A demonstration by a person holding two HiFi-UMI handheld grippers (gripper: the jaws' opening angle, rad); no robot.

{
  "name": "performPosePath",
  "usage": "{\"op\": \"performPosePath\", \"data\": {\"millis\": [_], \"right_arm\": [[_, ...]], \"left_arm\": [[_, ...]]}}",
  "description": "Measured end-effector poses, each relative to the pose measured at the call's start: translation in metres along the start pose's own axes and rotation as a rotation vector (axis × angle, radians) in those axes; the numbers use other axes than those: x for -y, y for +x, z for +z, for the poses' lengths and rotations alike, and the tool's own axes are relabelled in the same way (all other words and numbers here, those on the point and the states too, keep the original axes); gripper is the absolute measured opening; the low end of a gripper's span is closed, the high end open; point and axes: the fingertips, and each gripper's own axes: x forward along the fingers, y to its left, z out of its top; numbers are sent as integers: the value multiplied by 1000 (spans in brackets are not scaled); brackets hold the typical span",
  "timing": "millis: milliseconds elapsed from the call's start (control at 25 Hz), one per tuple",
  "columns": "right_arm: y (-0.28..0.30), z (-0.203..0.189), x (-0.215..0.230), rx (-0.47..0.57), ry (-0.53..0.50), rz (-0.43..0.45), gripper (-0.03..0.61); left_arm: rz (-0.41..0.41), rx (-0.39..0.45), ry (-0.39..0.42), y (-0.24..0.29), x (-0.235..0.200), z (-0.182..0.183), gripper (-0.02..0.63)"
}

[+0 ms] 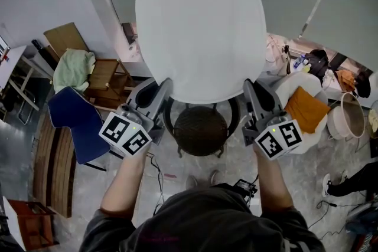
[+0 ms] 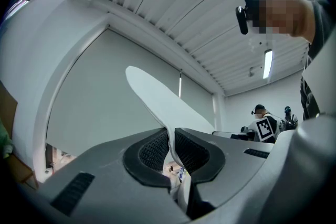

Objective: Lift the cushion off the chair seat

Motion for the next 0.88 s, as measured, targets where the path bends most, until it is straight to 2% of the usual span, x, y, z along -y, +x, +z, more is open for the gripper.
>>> {"op": "performPosePath", "data": {"millis": [880], "right_arm": [[11, 4, -7, -1, -13, 0, 32]], "left_arm": [[3, 14, 3, -3, -10, 9, 43]]}}
